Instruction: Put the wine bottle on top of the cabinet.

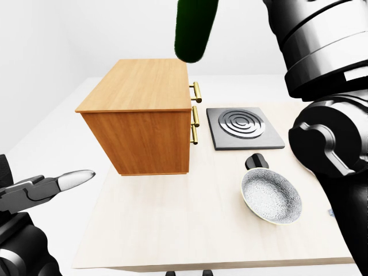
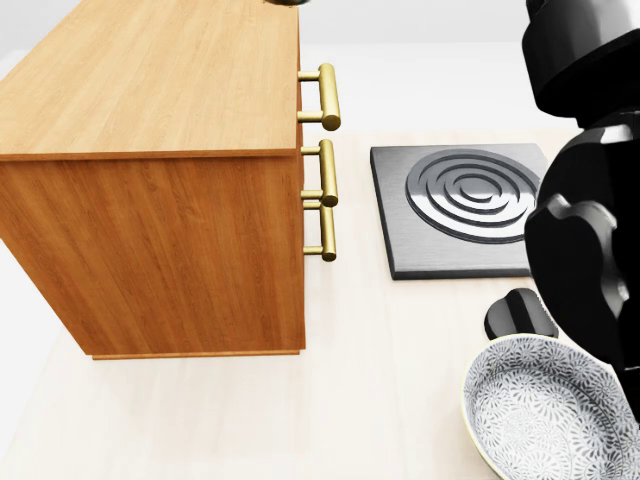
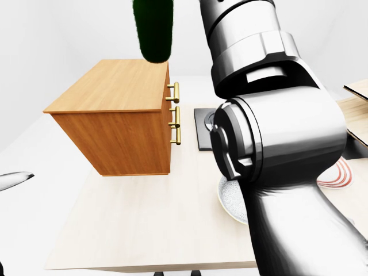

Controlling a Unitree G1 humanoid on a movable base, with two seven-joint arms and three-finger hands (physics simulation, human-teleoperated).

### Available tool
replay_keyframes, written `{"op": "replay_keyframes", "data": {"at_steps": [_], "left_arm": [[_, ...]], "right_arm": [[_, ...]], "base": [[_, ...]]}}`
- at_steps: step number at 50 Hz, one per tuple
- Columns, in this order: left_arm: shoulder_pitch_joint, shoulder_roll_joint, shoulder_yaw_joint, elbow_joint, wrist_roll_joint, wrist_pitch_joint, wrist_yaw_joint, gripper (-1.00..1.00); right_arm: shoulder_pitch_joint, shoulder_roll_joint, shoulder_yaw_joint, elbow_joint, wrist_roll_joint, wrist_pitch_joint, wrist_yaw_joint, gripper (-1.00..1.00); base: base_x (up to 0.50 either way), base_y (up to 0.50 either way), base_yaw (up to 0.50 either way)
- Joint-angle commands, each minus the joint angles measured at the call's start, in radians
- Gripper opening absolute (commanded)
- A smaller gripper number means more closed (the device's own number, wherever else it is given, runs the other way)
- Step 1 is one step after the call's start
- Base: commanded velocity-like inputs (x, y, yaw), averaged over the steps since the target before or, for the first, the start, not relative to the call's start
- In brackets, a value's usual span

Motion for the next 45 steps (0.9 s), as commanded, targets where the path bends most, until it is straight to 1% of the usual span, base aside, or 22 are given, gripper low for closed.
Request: {"op": "replay_keyframes", "data": {"at_steps": [1,10,18,21,25,28,33,37,45], "left_arm": [[0.001,0.0,0.005,0.003,-0.002,0.0,-0.002,1.0],[0.003,0.0,0.005,0.009,0.001,0.0,-0.003,1.0],[0.007,-0.005,-0.009,0.018,0.012,0.0,-0.005,1.0],[0.008,-0.008,-0.013,0.02,0.016,0.0,-0.006,1.0],[0.005,-0.003,0.004,0.008,0.004,0.0,-0.006,1.0],[0.007,-0.006,-0.01,0.014,0.015,0.0,-0.005,1.0],[0.012,-0.009,-0.005,0.018,0.014,0.0,-0.01,1.0],[0.01,-0.009,-0.01,0.023,0.019,0.0,-0.01,1.0],[0.014,-0.012,-0.008,0.029,0.021,0.0,-0.014,1.0]], "right_arm": [[0.007,0.039,0.015,-0.006,0.039,0.0,-0.087,-0.94],[0.016,0.066,0.013,-0.007,0.041,0.0,-0.067,-0.94],[0.024,0.083,0.019,-0.007,0.041,0.0,-0.049,-0.94],[0.028,0.093,0.024,-0.008,0.037,0.0,-0.033,-0.94],[0.032,0.105,0.029,-0.008,0.033,0.0,-0.001,-0.93],[0.022,0.112,0.033,-0.009,0.029,0.0,0.02,-0.94],[0.024,0.122,0.041,-0.01,0.019,0.0,0.037,-0.94],[0.037,0.129,0.058,-0.009,-0.003,0.0,0.074,-0.93],[0.028,0.132,0.034,-0.006,0.002,0.0,0.073,-0.94]], "base": [[0.0,0.0,0.0],[0.0,0.0,0.0],[0.0,0.0,0.0],[0.0,0.0,0.0],[0.0,0.0,0.0],[0.0,0.0,0.0],[0.0,0.0,0.0],[0.0,0.0,0.0],[0.0,0.0,0.0]]}}
